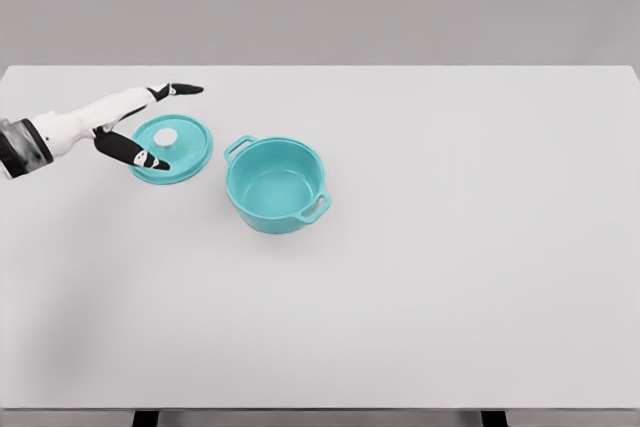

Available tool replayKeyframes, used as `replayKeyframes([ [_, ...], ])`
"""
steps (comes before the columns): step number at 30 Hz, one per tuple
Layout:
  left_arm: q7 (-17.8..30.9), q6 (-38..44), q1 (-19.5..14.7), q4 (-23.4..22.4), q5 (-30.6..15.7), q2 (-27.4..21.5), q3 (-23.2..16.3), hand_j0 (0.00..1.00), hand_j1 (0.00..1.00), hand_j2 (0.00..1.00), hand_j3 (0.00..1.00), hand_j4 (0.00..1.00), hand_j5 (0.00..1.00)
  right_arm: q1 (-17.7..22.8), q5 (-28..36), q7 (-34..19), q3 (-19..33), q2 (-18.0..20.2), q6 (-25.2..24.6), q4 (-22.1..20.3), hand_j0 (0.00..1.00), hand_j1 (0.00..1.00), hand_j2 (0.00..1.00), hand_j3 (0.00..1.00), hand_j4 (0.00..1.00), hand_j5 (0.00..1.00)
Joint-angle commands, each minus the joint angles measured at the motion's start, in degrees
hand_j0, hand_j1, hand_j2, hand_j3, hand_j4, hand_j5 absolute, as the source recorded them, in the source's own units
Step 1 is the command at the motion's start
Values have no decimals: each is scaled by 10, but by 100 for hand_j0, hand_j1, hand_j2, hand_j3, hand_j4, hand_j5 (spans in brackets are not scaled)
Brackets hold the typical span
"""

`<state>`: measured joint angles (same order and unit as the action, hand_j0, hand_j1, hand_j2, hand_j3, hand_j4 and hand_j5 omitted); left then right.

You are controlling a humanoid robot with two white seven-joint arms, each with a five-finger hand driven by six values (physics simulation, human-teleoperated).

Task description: Cover the pot with left arm

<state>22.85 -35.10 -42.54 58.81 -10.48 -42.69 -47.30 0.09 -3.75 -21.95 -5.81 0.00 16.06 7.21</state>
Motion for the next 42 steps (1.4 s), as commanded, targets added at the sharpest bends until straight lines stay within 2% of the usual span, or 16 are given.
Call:
replayKeyframes([
  [1, 5, 1, 0, -19, 4, 2, 3, 97, 97, 97, 97, 97, 97, 0, 0, 0, 0, 0, 0, 0, 100, 100, 100, 100, 100, 100],
  [4, 6, 1, -10, -60, 4, 12, -3, 96, 96, 96, 96, 96, 96, 0, 0, 0, 0, 0, 0, 0, 100, 100, 100, 100, 100, 100],
  [7, 6, 5, -17, -63, 6, 12, -4, 83, 83, 83, 83, 83, 83, 0, 0, 0, 0, 0, 0, 0, 100, 100, 100, 100, 100, 100],
  [8, 6, 10, -17, -63, 31, 13, -4, 79, 79, 79, 79, 79, 79, 0, -1, 0, 0, 0, 0, 0, 100, 100, 100, 100, 100, 100],
  [10, 6, 17, -18, -64, 48, 21, -3, 79, 79, 79, 79, 79, 79, 0, 0, 0, 0, 0, 0, 1, 100, 100, 100, 100, 100, 100],
  [22, 8, 26, -28, -73, 41, 26, -3, 81, 81, 81, 81, 81, 81, 0, 0, 0, 0, 0, 0, 0, 100, 100, 100, 100, 100, 100],
  [24, 26, 49, -29, -73, 41, 26, -3, 81, 81, 81, 81, 81, 81, 0, 0, 0, 0, 0, 0, 0, 100, 100, 100, 100, 100, 100],
  [30, 35, 58, -29, -80, 12, 27, -5, 80, 80, 80, 80, 80, 80, 0, 0, 0, 0, 0, 0, 0, 100, 100, 100, 100, 100, 100],
  [42, 30, 57, -29, -85, 10, 45, -3, 79, 79, 79, 79, 79, 79, 0, 0, 0, 0, 0, 0, 0, 100, 100, 100, 100, 100, 100],
])
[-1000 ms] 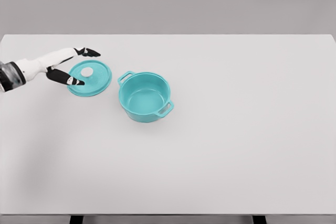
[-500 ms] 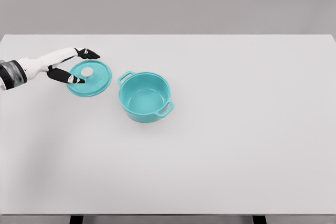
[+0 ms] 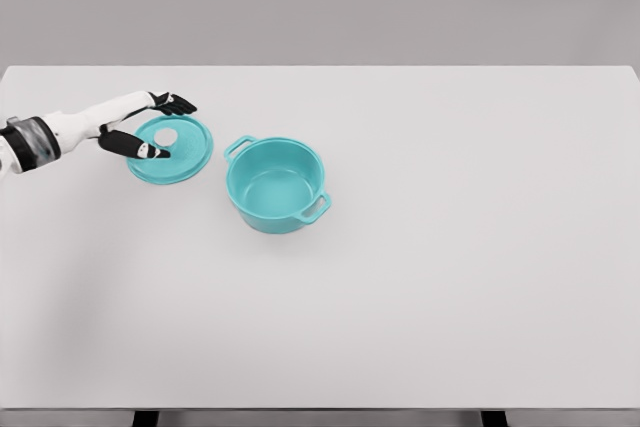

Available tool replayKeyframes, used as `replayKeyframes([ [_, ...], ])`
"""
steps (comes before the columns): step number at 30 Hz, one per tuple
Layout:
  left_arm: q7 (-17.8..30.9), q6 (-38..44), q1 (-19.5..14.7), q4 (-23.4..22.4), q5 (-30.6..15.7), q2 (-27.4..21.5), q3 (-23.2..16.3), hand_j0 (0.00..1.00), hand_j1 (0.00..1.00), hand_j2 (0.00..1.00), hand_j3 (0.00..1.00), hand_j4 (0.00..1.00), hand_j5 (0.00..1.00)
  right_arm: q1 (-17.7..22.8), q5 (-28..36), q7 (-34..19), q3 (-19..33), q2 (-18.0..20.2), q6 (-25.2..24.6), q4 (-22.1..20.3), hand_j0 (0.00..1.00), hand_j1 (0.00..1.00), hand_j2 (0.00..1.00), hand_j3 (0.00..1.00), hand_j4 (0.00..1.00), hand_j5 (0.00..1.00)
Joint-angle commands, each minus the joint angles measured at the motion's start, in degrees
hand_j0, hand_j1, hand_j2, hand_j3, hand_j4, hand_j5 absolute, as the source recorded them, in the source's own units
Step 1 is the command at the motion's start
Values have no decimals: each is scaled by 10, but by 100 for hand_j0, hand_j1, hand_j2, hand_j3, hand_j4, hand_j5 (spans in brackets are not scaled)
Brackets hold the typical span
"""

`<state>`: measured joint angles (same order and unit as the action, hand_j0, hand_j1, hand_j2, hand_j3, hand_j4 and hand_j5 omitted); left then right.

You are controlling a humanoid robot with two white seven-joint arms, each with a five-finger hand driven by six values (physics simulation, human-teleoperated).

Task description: Cover the pot with left arm

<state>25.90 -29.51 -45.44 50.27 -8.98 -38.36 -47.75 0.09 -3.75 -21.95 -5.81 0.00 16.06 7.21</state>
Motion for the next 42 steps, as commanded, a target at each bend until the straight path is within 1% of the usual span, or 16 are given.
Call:
replayKeyframes([
  [1, -1, 1, 1, -1, -5, 1, 1, 79, 79, 79, 79, 79, 79, 0, 0, 0, 0, 0, 0, 0, 100, 100, 100, 100, 100, 100],
  [6, -2, 1, 0, -25, -5, 9, 1, 79, 79, 79, 79, 79, 79, 0, -1, 0, 0, 0, 0, 0, 100, 100, 100, 100, 100, 100],
  [13, -2, -3, 0, -35, -5, 10, 5, 79, 79, 79, 79, 79, 79, 0, 0, 0, 0, 0, 0, 0, 100, 100, 100, 100, 100, 100],
  [15, -2, -5, 0, -50, -5, 25, 6, 79, 79, 79, 79, 79, 79, 0, 0, 0, 0, 0, 0, 0, 100, 100, 100, 100, 100, 100],
  [17, -2, -5, 0, -51, -5, 26, 7, 79, 79, 79, 79, 79, 79, 0, 0, 0, 0, 0, 0, 0, 100, 100, 100, 100, 100, 100],
  [21, -2, -6, 0, -71, -5, 33, 9, 79, 79, 79, 79, 79, 79, 0, 0, 0, 0, 0, 0, 0, 100, 100, 100, 100, 100, 100],
  [27, -2, -6, 0, -87, -4, 43, 9, 79, 79, 79, 79, 79, 79, -1, 0, 0, 0, 0, 0, 0, 100, 100, 100, 100, 100, 100],
  [28, -3, -6, 0, -87, -4, 43, 9, 79, 79, 79, 79, 79, 79, 0, -1, 0, 0, 0, 0, 0, 100, 100, 100, 100, 100, 100],
  [30, -3, -6, 0, -87, -4, 43, 8, 72, 72, 72, 72, 72, 72, 0, 0, 0, 0, 0, 0, 0, 100, 100, 100, 100, 100, 100],
  [35, -5, -6, 1, -87, -4, 43, 7, 68, 68, 68, 68, 68, 68, 0, 0, 0, 0, 0, 0, 0, 100, 100, 100, 100, 100, 100],
  [42, -4, -13, 4, -84, -6, 40, 7, 59, 59, 59, 59, 59, 59, 0, 0, 0, 0, 0, 0, 0, 100, 100, 100, 100, 100, 100],
])
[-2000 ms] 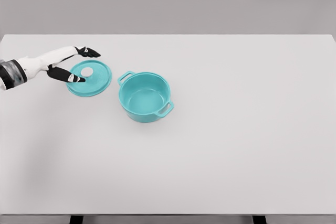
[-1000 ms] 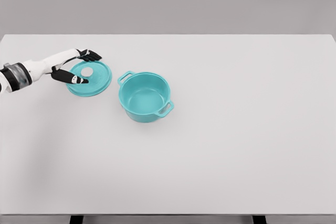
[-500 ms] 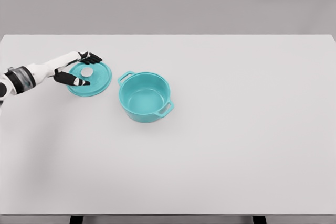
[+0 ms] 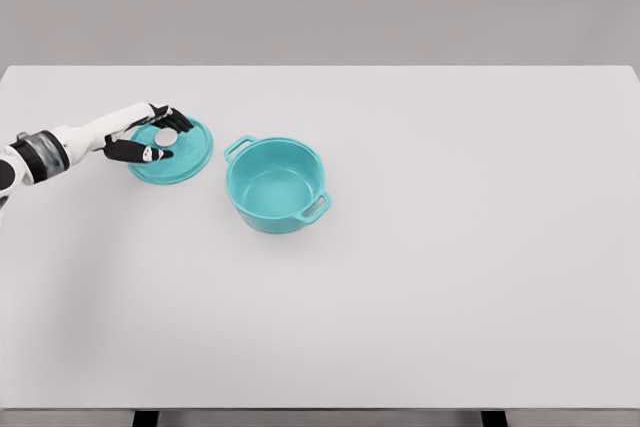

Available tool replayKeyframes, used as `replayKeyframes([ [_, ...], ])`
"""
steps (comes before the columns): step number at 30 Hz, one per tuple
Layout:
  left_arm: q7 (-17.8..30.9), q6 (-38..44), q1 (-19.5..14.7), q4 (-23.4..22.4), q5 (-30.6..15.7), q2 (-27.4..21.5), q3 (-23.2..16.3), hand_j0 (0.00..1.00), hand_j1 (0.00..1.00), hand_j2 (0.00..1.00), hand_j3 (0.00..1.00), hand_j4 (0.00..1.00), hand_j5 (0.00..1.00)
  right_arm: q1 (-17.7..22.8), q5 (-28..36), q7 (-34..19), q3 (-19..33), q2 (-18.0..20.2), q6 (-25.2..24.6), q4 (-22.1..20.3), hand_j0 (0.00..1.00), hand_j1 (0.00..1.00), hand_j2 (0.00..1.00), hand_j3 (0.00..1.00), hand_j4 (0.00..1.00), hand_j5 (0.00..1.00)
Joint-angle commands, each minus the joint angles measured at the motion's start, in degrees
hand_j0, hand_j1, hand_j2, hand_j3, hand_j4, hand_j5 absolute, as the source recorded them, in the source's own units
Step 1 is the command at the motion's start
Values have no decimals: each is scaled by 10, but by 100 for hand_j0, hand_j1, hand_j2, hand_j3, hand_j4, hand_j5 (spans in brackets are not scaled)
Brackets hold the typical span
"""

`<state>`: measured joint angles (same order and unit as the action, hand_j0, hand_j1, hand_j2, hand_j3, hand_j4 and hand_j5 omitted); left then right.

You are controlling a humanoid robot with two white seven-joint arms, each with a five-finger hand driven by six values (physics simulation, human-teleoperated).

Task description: Cover the pot with left arm

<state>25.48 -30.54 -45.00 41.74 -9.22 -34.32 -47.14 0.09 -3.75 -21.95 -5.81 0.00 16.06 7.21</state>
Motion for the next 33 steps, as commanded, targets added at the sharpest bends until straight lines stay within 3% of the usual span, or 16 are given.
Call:
replayKeyframes([
  [1, 0, -2, 0, 0, -6, 0, 1, 57, 57, 57, 57, 57, 57, 0, 0, 0, 0, 0, 0, 0, 100, 100, 100, 100, 100, 100],
  [11, -1, -3, 1, 0, -6, 2, 1, 52, 52, 52, 52, 52, 52, 0, 0, 0, 0, 0, 0, 0, 100, 100, 100, 100, 100, 100],
  [18, 5, -3, 2, 26, -6, -5, 1, 52, 52, 52, 52, 52, 52, 0, 0, 0, 0, 0, 0, 0, 100, 100, 100, 100, 100, 100],
  [24, 19, -5, 1, 79, -8, -21, 2, 52, 52, 52, 52, 52, 52, 0, 0, 0, 0, 0, 0, 0, 100, 100, 100, 100, 100, 100],
  [33, 20, 0, -11, 87, -15, -33, 0, 53, 53, 53, 53, 53, 53, 0, -1, 0, 0, 0, 0, 0, 100, 100, 100, 100, 100, 100],
])
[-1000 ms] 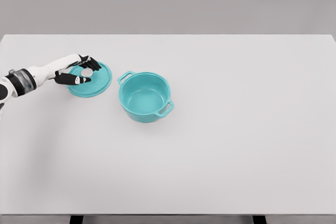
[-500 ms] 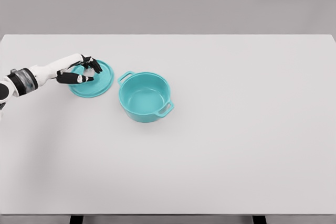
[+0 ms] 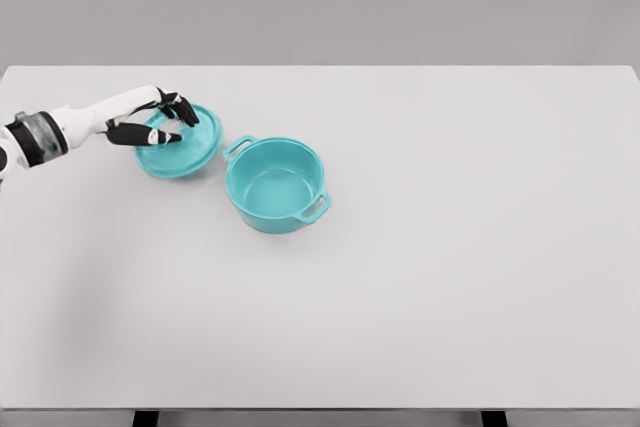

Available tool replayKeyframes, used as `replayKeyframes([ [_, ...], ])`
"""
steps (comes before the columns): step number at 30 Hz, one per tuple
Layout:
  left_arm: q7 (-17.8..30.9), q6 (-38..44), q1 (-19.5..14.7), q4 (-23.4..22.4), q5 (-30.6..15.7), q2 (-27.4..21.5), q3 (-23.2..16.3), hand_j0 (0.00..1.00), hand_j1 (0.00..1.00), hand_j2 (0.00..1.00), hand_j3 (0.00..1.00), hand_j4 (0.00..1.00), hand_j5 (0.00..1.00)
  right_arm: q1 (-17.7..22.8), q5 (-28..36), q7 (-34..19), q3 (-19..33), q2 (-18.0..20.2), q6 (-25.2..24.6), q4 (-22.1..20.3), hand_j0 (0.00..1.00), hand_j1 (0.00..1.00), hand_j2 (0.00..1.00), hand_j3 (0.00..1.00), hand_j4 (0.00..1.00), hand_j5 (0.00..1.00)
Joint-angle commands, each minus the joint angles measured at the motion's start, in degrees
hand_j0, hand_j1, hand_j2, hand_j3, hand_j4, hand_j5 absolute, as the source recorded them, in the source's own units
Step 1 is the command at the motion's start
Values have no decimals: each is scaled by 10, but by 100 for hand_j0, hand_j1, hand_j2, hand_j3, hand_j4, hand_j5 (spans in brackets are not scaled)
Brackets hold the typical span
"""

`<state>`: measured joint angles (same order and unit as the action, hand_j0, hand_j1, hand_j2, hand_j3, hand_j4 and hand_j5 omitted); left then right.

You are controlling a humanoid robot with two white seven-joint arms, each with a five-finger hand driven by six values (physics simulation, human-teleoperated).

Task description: Cover the pot with left arm

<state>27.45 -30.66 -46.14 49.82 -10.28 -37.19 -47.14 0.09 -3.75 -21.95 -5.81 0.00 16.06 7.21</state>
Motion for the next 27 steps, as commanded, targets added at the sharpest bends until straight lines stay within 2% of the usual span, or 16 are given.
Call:
replayKeyframes([
  [1, 1, 3, 0, 15, -5, -13, 0, 53, 53, 53, 53, 53, 53, 0, 0, 0, 0, 0, 0, 0, 100, 100, 100, 100, 100, 100],
  [9, 8, 3, 0, 29, -14, -22, -1, 53, 53, 53, 53, 53, 53, 0, 0, 0, 0, 0, 0, 0, 100, 100, 100, 100, 100, 100],
  [11, 5, -2, 0, 23, -11, -22, 1, 58, 58, 58, 58, 58, 58, 0, 0, 0, 0, 0, 0, 0, 100, 100, 100, 100, 100, 100],
  [12, 2, -4, 0, 20, -11, -23, 3, 75, 75, 75, 75, 75, 75, 0, 0, 0, 0, 0, 0, 0, 100, 100, 100, 100, 100, 100],
  [14, -21, -43, 6, 12, -17, -22, 14, 86, 86, 86, 86, 86, 86, 0, 0, 0, 0, 0, 0, 0, 100, 100, 100, 100, 100, 100],
  [16, -79, -43, 25, 1, -45, -21, 10, 86, 86, 86, 86, 86, 86, 0, 0, 0, 0, 0, 0, 0, 100, 100, 100, 100, 100, 100],
  [17, -83, -43, 30, 0, -55, -21, 10, 87, 87, 87, 87, 87, 87, 0, 0, 0, 0, 0, 0, 0, 100, 100, 100, 100, 100, 100],
  [18, -83, -43, 32, -8, -62, -20, 9, 93, 93, 93, 93, 93, 93, 0, 0, 0, 0, 0, 0, 0, 100, 100, 100, 100, 100, 100],
  [21, -78, -43, 47, -20, -103, -14, 1, 96, 96, 96, 96, 96, 96, 0, 0, 0, 0, 0, 0, 0, 100, 100, 100, 100, 100, 100],
  [22, -78, -43, 47, -26, -105, -12, -14, 100, 100, 100, 100, 100, 100, 0, 0, 0, 0, 0, 0, 0, 100, 100, 100, 100, 100, 100],
  [24, -78, -43, 47, -31, -106, -12, -51, 100, 100, 100, 100, 100, 100, 0, 0, 0, 0, 0, 0, 0, 100, 100, 100, 100, 100, 100],
  [27, -73, -43, 47, -35, -106, -2, -55, 100, 100, 100, 100, 100, 100, 0, 0, 0, 0, 0, 0, 0, 100, 100, 100, 100, 100, 100],
])
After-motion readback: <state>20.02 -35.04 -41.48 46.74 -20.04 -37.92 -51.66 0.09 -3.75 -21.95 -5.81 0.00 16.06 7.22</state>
